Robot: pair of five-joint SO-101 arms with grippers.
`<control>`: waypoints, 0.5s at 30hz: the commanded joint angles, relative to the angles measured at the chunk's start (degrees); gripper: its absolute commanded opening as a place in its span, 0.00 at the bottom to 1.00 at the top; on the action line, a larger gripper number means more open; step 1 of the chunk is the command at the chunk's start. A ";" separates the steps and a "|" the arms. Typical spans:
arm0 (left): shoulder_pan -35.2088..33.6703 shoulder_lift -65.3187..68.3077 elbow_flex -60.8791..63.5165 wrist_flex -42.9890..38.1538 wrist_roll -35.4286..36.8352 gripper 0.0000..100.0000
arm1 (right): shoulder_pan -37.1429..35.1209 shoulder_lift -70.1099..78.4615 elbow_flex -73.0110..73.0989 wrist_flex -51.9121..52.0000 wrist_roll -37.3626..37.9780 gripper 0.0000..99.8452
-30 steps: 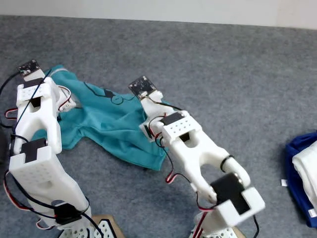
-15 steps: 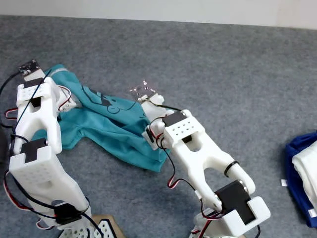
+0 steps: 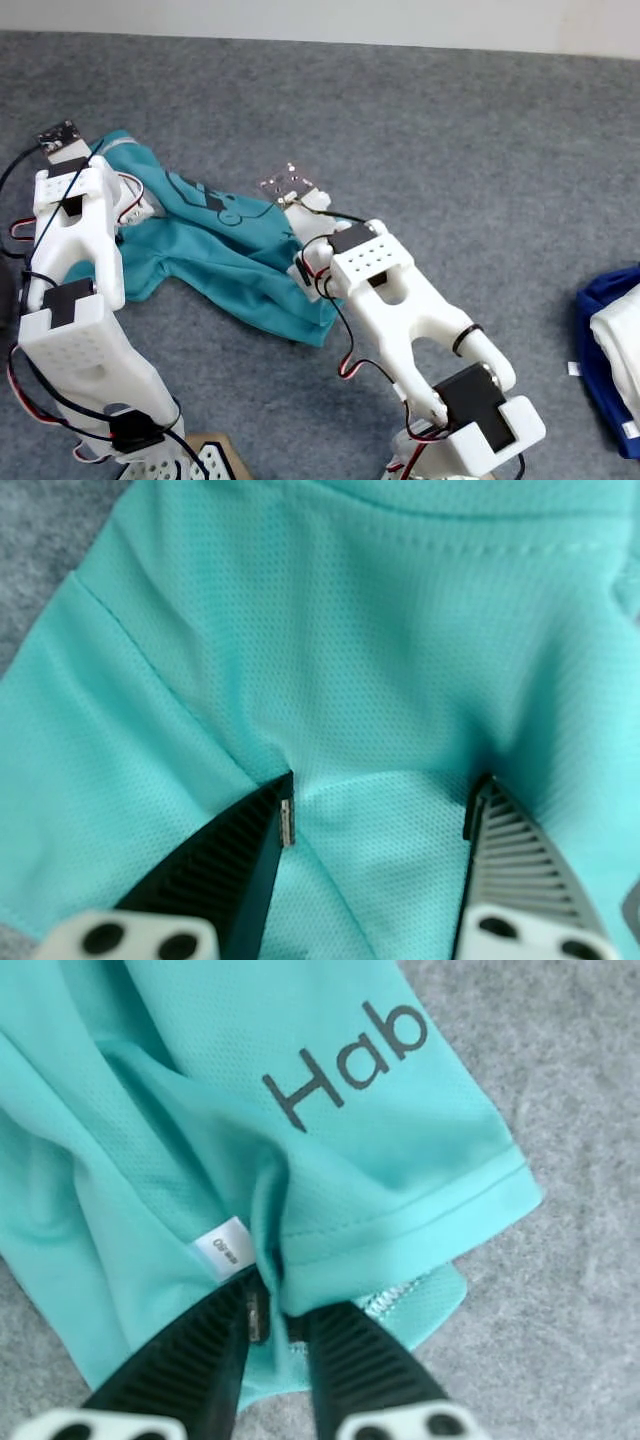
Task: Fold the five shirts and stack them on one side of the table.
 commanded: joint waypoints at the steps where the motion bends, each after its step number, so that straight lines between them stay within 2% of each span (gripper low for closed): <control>1: 0.92 -0.31 -2.07 -0.70 0.18 0.29 | -0.75 -2.77 -4.26 0.40 0.26 0.01; 10: 1.01 -0.31 -1.89 -1.76 0.18 0.29 | -4.88 -12.62 -3.74 7.25 0.18 0.01; 15: 1.01 -0.31 -1.80 -1.85 0.18 0.29 | -6.99 -16.57 -3.65 15.34 -5.98 0.01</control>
